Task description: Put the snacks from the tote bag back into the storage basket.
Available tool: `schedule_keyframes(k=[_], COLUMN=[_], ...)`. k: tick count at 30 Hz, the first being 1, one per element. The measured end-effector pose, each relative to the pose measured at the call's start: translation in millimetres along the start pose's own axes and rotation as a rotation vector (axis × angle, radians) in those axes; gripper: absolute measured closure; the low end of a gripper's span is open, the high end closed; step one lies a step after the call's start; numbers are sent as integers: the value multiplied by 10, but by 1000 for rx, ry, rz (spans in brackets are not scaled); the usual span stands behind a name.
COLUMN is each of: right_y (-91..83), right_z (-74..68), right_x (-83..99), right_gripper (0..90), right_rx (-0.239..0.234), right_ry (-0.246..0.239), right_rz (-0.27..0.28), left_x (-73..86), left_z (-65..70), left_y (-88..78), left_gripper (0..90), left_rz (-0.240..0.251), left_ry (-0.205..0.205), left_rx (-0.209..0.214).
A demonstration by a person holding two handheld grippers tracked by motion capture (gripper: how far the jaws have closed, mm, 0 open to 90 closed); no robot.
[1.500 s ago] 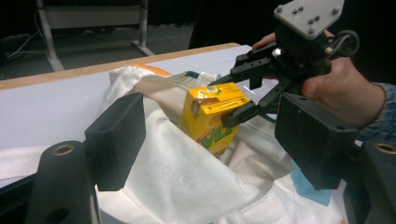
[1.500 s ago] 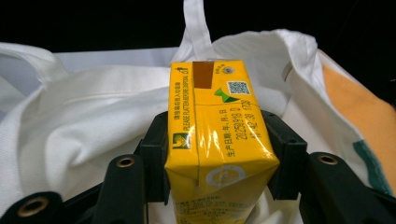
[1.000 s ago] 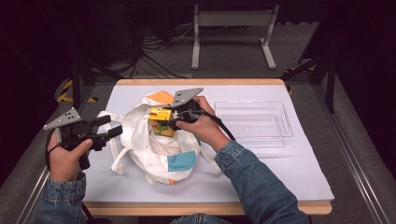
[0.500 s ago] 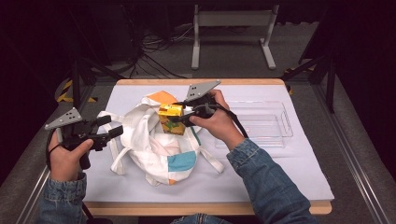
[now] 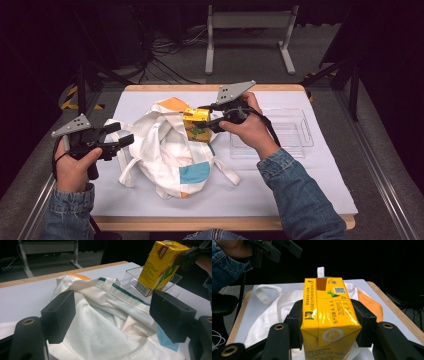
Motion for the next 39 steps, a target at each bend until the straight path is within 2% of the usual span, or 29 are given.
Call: schedule_keyframes(k=[18,39], right_y=[-415,-727], right_z=[150,361], right_x=[125,289], right_gripper=[509,508], right_rx=[29,29], right_ry=[15,1], right_rz=[8,-13], left_x=[-18,1], left_z=[-10,-4], left_y=[86,86], left_gripper=[201,185], left_rz=[-8,-14], left_ry=[10,5], left_rx=[11,13])
Point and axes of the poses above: each handheld gripper's, and its own axes: y roughly forward along the jaws, x roughly out of its underside, z roughly to its right, the point moved 9 cm from there along y, roughly forward along the jaws, and after that the axes turned 5 degrees about -z, right-handed, at the moved point
